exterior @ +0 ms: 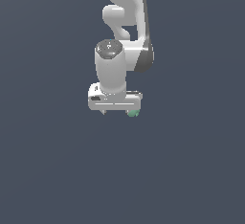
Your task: Pick up the object and move it to a goal position.
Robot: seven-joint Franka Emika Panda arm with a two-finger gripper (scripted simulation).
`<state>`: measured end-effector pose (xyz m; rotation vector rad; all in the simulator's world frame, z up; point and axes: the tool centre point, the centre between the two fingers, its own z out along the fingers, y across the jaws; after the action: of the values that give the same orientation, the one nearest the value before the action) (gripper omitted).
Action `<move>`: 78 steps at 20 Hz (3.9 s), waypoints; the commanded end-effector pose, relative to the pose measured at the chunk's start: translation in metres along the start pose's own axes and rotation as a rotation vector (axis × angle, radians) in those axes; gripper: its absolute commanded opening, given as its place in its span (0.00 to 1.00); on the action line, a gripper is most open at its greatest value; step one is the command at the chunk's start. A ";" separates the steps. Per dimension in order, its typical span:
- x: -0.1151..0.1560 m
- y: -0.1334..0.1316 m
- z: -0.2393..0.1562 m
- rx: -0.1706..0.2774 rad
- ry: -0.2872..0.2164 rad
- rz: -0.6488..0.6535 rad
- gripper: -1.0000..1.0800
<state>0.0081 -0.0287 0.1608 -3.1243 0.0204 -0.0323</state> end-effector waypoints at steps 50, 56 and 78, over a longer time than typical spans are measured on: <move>-0.093 -0.087 0.116 -0.009 -0.026 -0.750 0.96; -0.093 -0.087 0.116 -0.009 -0.026 -0.750 0.00; -0.073 -0.118 0.050 -0.009 -0.025 -0.749 0.00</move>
<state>-0.0650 0.0862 0.1001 -2.9317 -1.1303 -0.0006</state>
